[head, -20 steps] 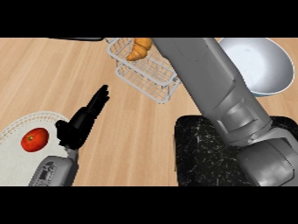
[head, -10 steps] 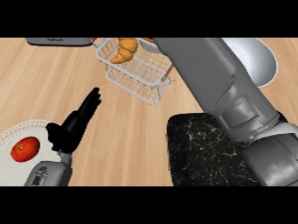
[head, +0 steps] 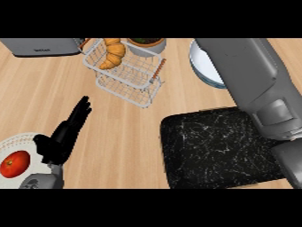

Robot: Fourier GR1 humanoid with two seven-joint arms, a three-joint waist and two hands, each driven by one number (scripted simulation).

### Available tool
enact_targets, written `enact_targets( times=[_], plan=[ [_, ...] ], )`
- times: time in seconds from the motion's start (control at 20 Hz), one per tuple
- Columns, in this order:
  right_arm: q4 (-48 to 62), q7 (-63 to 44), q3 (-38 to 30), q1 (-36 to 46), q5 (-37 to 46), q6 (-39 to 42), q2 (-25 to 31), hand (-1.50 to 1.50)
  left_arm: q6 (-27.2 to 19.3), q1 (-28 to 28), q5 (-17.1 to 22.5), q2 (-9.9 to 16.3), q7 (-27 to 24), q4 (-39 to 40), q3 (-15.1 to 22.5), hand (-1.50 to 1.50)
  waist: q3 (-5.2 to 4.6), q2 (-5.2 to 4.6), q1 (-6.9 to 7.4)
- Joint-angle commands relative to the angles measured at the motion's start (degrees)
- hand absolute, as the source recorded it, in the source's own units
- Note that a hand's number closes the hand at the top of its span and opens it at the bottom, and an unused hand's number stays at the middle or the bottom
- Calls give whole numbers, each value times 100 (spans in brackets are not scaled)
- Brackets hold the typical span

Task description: Pick the croissant from the tray and place it in the tiered basket

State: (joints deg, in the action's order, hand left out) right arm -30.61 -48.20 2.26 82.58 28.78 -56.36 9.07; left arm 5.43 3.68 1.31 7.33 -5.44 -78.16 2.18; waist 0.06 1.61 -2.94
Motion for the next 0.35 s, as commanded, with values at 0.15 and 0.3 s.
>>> enact_targets(
  times=[0.15,0.3],
  plan=[
    [-1617,-75,53,-1310,-94,71,523,-150,-146,-158,73,33,196,-157,-171,0,17,118,-378],
    [-2355,-124,53,-1857,-341,580,883,-150,-127,-260,87,146,91,-143,-280,0,17,152,-500]
  ],
)
